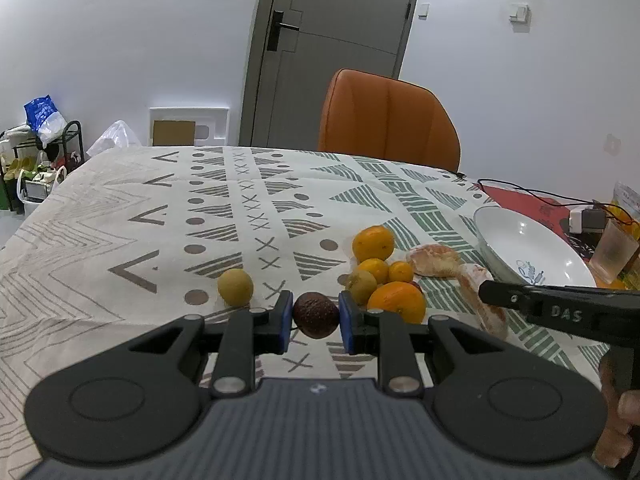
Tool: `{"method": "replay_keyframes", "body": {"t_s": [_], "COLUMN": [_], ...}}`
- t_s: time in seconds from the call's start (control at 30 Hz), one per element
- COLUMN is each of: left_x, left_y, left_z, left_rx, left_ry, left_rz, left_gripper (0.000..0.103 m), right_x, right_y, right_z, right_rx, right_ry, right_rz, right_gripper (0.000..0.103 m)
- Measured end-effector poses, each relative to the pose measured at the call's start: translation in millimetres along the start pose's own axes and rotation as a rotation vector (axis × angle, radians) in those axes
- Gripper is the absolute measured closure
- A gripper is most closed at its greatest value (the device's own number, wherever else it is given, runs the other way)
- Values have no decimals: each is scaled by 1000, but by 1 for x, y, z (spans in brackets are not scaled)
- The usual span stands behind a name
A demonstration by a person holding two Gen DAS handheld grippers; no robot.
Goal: Organize fruits
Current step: 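Grasp the peeled pink pomelo segment with the right gripper, then carry the pomelo segment to the white bowl with the right gripper while the left gripper holds the plum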
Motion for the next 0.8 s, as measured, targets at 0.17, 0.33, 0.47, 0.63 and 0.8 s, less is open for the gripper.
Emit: {"method": "replay_keyframes", "body": {"t_s": [0.17, 0.33, 0.47, 0.63, 0.8], "left_x": [-7, -20, -30, -45, -62], "left_y": [0, 0, -2, -6, -12], "left_z": [4, 10, 13, 18, 23], "left_rx": [-10, -22, -26, -33, -37], "left_ry": [-13, -38, -59, -84, -105], "left_rz": [-6, -22, -34, -50, -69], "left_gripper": [80, 80, 80, 80, 80], "right_x": [-2, -7, -14, -30, -46], "right_y": [12, 20, 25, 34, 43], "right_z": [9, 15, 18, 25, 31], "right_rx": [-46, -78, -92, -128, -159], "right_ry": [-7, -12, -31, -51, -77], "right_rz": [39, 56, 63, 55, 49], "right_gripper": [92, 92, 93, 93, 93]}}
Point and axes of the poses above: each gripper's, at about its wrist camera, not at the fingertips, and y roughly against the way its jaws point, x to its left, z to its top, the point moved 2 cm from there along -y, roughly the way its jaws point, and after that the axes turned 8 degrees about -x, right-handed, at the moved point
